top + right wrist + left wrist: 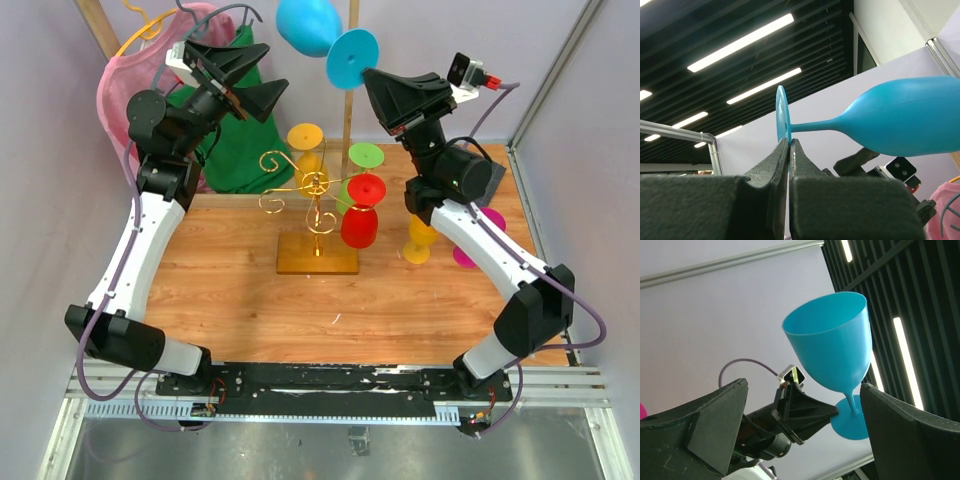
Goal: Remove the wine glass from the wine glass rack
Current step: Place the wine glass at the center of the board.
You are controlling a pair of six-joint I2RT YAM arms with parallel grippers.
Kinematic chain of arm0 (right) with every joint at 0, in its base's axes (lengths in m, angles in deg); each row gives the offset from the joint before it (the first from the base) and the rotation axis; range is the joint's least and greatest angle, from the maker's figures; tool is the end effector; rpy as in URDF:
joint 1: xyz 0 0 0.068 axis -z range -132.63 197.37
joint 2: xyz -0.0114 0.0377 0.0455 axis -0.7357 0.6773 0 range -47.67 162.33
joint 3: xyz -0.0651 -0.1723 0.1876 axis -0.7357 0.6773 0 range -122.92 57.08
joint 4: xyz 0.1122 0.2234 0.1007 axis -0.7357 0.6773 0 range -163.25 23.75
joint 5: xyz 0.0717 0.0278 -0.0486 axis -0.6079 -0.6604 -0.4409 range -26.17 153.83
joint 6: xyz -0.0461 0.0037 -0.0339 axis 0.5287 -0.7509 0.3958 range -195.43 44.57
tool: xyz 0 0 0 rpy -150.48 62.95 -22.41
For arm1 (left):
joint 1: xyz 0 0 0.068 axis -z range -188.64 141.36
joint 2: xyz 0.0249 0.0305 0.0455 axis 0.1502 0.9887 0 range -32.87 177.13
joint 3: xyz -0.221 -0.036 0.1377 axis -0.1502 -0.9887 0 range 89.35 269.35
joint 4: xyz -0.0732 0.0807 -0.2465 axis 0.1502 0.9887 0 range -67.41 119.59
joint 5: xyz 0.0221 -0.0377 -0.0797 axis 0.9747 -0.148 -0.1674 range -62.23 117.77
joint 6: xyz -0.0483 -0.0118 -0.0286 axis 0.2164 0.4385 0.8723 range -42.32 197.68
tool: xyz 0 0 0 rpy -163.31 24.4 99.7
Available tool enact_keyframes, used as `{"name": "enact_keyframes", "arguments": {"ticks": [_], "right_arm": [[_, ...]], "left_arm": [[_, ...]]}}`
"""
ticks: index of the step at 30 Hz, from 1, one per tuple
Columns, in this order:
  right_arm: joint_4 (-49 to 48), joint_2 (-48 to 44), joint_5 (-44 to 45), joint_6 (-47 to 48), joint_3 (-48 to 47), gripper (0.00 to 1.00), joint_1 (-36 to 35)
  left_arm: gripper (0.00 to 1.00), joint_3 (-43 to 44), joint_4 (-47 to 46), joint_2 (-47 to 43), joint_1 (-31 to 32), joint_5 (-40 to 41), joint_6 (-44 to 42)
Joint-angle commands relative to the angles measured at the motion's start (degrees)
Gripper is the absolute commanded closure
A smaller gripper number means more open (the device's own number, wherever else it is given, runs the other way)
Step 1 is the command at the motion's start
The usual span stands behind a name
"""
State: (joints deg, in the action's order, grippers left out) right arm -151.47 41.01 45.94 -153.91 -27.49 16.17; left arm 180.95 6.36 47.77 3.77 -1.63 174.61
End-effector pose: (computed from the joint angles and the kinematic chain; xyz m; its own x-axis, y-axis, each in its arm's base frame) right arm 0.2521 0.1672 0.5172 -0.3892 0.8544 -0.3443 -0.9190 -0.3342 0.2094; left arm 0.3020 -0.0869 0.5208 -0.6631 -0.7395 -0.1154 0.3689 -0.1888 -0.9101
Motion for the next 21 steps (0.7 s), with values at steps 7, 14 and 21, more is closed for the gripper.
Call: {"name": "enact_keyframes", "arguments": {"ticks": [7, 14, 21], "right_arm": [[-6.2, 0.4, -0.4, -0.6, 1.8, 0.99, -1.9], [-6.5, 0.5, -0.4, -0.1, 3.6, 0.99, -3.8], [-6.7, 1.2, -1.3, 1.0, 3.1, 0.99, -4.7]], "left_arm": [[0.01, 3.0, -3.7, 0.8, 2.5, 1.3, -1.9], [0.01, 4.6, -4.0, 1.8, 3.3, 1.7, -2.4], [0.01, 5.3, -3.9, 2.5, 3.7, 2.7, -2.0]]}}
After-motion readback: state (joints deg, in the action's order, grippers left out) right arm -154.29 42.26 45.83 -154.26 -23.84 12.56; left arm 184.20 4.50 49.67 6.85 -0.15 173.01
